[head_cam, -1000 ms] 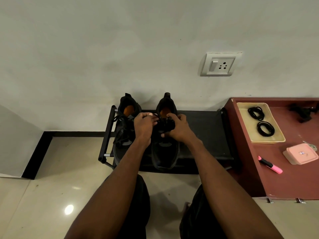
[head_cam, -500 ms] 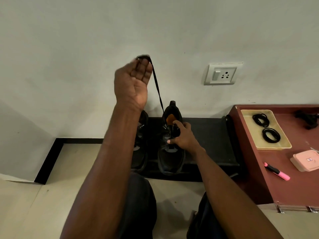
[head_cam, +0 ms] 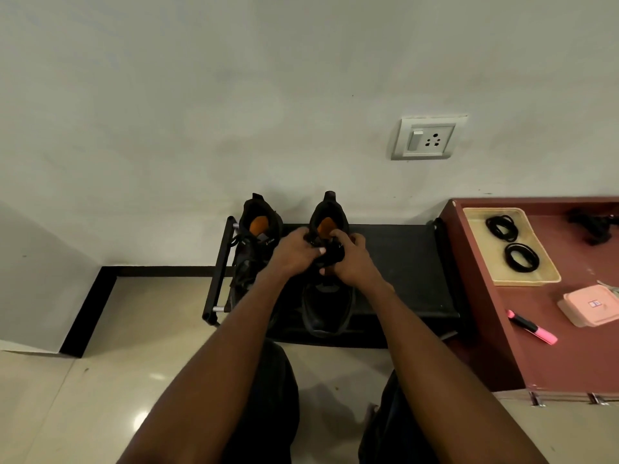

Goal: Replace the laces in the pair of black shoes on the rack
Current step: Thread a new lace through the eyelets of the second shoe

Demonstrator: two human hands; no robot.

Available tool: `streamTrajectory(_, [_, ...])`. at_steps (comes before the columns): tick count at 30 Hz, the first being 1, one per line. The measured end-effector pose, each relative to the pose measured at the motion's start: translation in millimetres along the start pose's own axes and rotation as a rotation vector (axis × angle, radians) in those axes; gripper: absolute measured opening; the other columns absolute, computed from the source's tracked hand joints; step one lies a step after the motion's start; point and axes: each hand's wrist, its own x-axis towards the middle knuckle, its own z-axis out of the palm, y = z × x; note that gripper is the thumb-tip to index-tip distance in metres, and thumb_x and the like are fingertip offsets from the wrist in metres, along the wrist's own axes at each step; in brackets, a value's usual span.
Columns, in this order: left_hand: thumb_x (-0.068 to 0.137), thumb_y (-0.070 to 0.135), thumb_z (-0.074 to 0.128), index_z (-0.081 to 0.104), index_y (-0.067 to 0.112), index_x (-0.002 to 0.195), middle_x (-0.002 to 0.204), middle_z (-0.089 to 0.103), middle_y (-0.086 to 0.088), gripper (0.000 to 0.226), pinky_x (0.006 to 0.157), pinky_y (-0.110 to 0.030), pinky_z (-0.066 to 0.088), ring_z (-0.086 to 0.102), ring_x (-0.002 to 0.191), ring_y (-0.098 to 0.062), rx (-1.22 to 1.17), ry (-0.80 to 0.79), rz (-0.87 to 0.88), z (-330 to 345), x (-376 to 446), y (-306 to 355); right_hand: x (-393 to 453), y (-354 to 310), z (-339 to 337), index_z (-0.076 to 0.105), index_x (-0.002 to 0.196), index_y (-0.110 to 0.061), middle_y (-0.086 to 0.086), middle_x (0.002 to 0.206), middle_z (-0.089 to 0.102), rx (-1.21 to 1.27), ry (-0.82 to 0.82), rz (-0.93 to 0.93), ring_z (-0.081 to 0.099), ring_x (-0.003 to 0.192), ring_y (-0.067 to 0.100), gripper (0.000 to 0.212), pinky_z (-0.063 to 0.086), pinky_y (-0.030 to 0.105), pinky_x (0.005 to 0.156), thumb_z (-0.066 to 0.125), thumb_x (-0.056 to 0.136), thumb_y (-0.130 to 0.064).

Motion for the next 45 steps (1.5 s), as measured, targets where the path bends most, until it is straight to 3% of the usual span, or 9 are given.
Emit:
streamTrajectory(3, [0.092,0.021,0.068,0.070,0.008,0.100,0.093,0.072,-0.009,0.015,0.081,-0.043,0.057,0.068,0.088,-0.027,0.103,0.078,-0.009,14,2,-26,0,0,0,0.037,0.144,-0.038,0.004,0.150,0.016,-0.005,0.008,-0.001,0.039,0.133,0.038,0.088,0.042,0.049,0.110,0.087,0.072,-0.027])
streamTrajectory(9, [0.096,0.029,0.065,0.071,0.009,0.080,0.069,0.068,-0.004,0.026,0.057,-0.025,0.047,0.058,0.055,-0.007,-0.159,0.169,0.071,-1,-11,-24,-1,-1,0,0.036,0.144,-0.039,0.003,0.152,0.015,-0.015,0.005,0.016,0.039,0.134,0.036,0.089,0.042,0.048,0.111,0.087,0.072,-0.027])
streamTrajectory(13, [0.096,0.025,0.065,0.068,0.013,0.111,0.082,0.064,0.005,0.019,0.063,-0.017,0.047,0.060,0.071,-0.005,-0.294,0.341,0.117,-16,-12,-2,-4,-3,2,0.033,0.144,-0.042,-0.002,0.153,0.013,-0.018,0.011,0.032,0.040,0.133,0.037,0.090,0.045,0.052,0.108,0.087,0.072,-0.028])
streamTrajectory(18, [0.097,0.015,0.059,0.060,0.021,0.121,0.058,0.041,0.008,0.025,0.050,-0.016,0.035,0.035,0.046,-0.005,-0.421,0.652,0.265,-50,-19,47,-8,-6,2,0.031,0.145,-0.043,-0.002,0.156,0.012,-0.057,0.022,0.045,0.045,0.130,0.037,0.090,0.046,0.053,0.105,0.085,0.074,-0.031])
streamTrajectory(33, [0.094,0.002,0.052,0.057,0.014,0.114,0.042,0.025,0.011,0.024,0.053,-0.019,0.035,0.025,0.041,-0.009,-0.379,0.580,0.496,-66,-33,99,-16,-7,-2,0.030,0.148,-0.040,-0.002,0.159,0.013,-0.097,0.029,0.034,0.055,0.119,0.043,0.088,0.045,0.054,0.104,0.082,0.078,-0.030])
streamTrajectory(39, [0.095,0.010,0.051,0.057,0.019,0.113,0.052,0.047,0.010,0.021,0.064,-0.031,0.042,0.048,0.053,-0.017,-0.261,0.659,0.374,-73,-29,92,-19,-8,-1,0.028,0.149,-0.040,-0.002,0.160,0.011,-0.136,0.028,0.028,0.057,0.117,0.042,0.088,0.048,0.053,0.102,0.081,0.079,-0.032])
streamTrajectory(41, [0.096,0.017,0.052,0.051,0.018,0.128,0.095,0.069,-0.002,0.032,0.086,-0.037,0.046,0.063,0.096,-0.025,0.004,0.809,0.124,-86,-22,77,-18,-9,-1,0.027,0.149,-0.042,-0.003,0.161,0.010,-0.143,0.025,0.034,0.055,0.121,0.042,0.089,0.047,0.053,0.103,0.081,0.079,-0.033])
streamTrajectory(42, [0.095,0.018,0.055,0.046,0.014,0.136,0.120,0.062,-0.011,0.042,0.099,-0.040,0.041,0.054,0.118,-0.030,0.159,0.898,0.006,-90,-19,66,-18,-10,-2,0.026,0.149,-0.042,-0.003,0.162,0.009,-0.138,0.019,0.038,0.054,0.123,0.041,0.089,0.046,0.053,0.104,0.081,0.080,-0.033])
streamTrajectory(45, [0.090,0.016,0.060,0.055,0.008,0.130,0.132,0.053,-0.015,0.041,0.105,-0.041,0.037,0.047,0.126,-0.033,0.241,0.932,-0.004,-83,-23,46,-17,-12,-4,0.026,0.151,-0.042,-0.004,0.163,0.008,-0.109,-0.003,0.059,0.050,0.129,0.040,0.091,0.046,0.050,0.105,0.082,0.081,-0.031])
